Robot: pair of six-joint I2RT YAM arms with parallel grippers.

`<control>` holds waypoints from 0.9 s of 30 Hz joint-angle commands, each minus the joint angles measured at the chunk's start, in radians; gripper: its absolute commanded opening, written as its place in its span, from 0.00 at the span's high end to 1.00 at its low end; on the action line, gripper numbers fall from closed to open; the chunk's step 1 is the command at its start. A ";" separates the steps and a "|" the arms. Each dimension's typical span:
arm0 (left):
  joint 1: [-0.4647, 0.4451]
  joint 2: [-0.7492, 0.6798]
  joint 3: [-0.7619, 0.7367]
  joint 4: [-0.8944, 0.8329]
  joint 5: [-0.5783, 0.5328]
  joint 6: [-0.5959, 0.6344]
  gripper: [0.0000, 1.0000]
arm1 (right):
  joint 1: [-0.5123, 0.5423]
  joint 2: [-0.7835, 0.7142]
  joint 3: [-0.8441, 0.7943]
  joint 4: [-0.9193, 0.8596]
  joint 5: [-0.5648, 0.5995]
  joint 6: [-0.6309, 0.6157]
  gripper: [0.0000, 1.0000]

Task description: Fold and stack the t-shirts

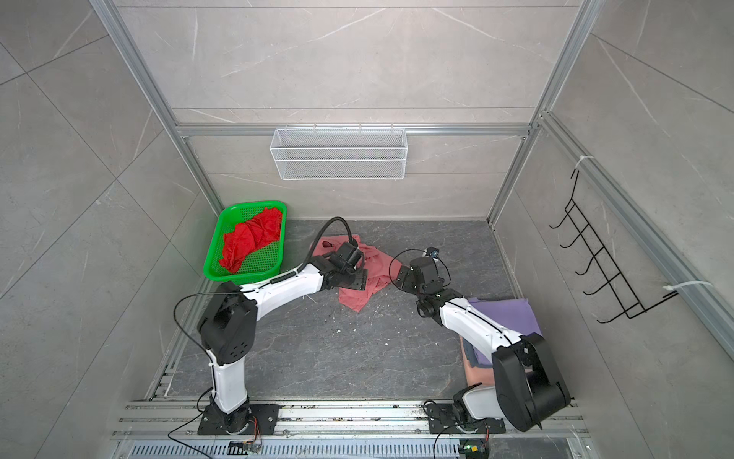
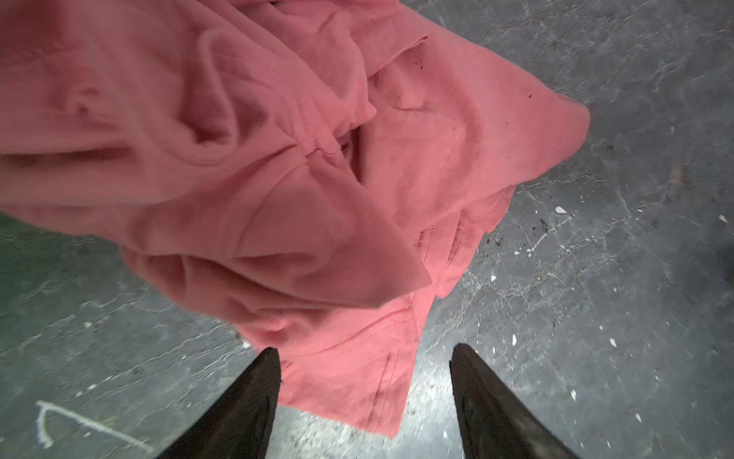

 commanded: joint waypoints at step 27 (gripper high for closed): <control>-0.005 0.070 0.009 0.111 -0.179 -0.149 1.00 | -0.090 0.469 0.143 0.417 -0.320 0.145 0.50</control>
